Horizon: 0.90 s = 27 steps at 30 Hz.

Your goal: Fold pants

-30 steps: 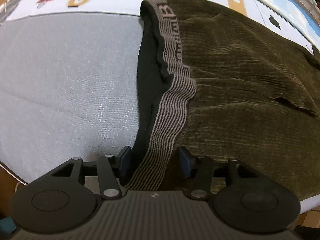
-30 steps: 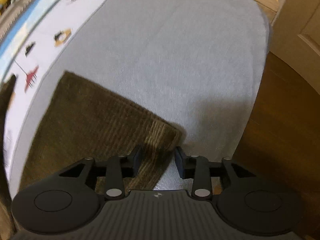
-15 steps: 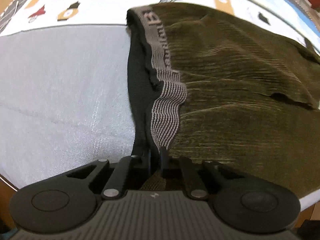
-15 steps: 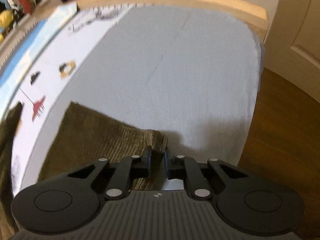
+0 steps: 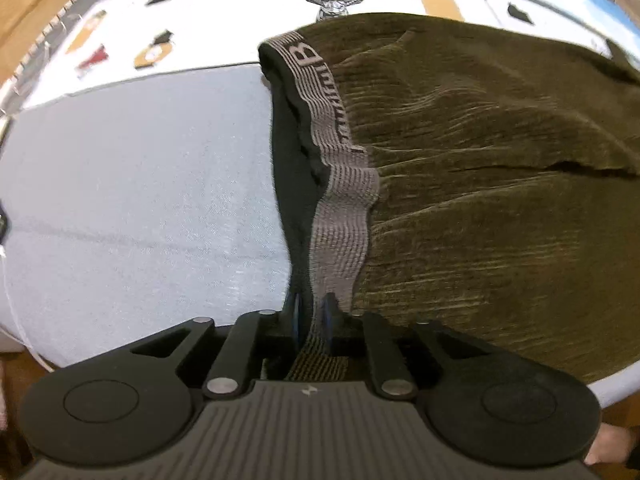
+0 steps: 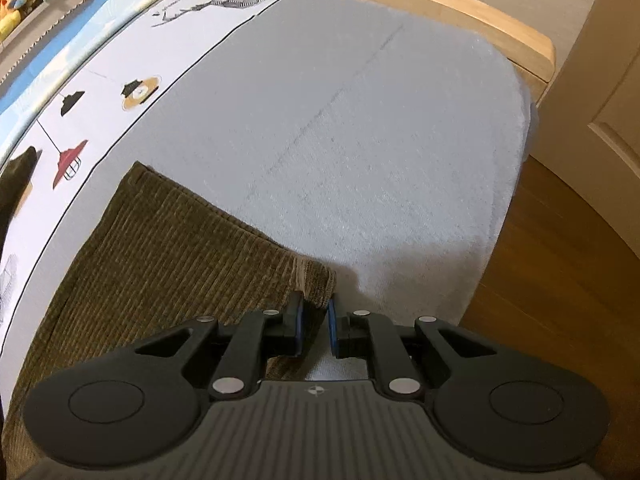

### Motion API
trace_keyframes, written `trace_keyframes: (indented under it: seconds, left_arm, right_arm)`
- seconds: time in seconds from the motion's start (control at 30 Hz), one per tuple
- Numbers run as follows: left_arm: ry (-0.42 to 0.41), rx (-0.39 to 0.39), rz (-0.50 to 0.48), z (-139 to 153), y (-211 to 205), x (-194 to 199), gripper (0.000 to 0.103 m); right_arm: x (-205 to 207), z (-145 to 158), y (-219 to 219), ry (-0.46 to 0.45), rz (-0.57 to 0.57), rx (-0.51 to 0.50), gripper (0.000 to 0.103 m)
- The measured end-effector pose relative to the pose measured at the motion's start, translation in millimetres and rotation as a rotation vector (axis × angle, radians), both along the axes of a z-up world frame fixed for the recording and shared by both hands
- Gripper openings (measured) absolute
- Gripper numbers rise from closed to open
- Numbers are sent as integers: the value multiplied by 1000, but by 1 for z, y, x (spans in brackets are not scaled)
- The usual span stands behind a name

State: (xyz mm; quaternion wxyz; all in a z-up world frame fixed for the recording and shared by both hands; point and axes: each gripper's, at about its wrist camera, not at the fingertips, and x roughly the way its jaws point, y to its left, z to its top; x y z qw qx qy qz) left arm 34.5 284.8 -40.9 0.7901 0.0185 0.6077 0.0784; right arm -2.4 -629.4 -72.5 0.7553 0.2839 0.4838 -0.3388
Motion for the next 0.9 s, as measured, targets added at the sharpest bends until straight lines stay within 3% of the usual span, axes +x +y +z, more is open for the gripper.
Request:
trace_keyframes:
  seconds: [0.03, 0.07, 0.1, 0.17, 0.23, 0.4, 0.5, 0.63, 0.7, 0.77, 0.9]
  left_arm:
    - [-8, 28, -3, 3, -3, 0, 27]
    - [-23, 35, -4, 7, -5, 1, 45]
    - [-43, 27, -7, 10, -6, 1, 51]
    - [-98, 25, -16, 19, -11, 3, 51]
    - [-158, 14, -39, 28, -17, 3, 51]
    - [-221, -36, -204, 34, -53, 6, 51]
    - [-159, -3, -332, 17, -81, 6, 51]
    - [94, 110, -416, -37, -95, 3, 53]
    - [74, 141, -457, -37, -99, 0, 56]
    - [70, 107, -390, -30, -94, 6, 56]
    - [-47, 104, -375, -7, -96, 11, 56]
  right_arm:
    - [2, 0, 2, 6, 17, -5, 14]
    - [3, 3, 2, 9, 29, -20, 18]
    - [3, 8, 3, 7, 35, -56, 25]
    - [4, 22, 7, -6, 45, -170, 35]
    - [4, 35, 11, -61, 75, -236, 37]
    - [15, 46, 31, -185, 253, -204, 37]
    - [26, 43, 50, -164, 380, -198, 37]
    - [36, 37, 67, -124, 483, -232, 37]
    - [37, 35, 68, -127, 484, -229, 37]
    - [39, 36, 64, -132, 468, -229, 37]
    - [40, 33, 62, -151, 437, -242, 37]
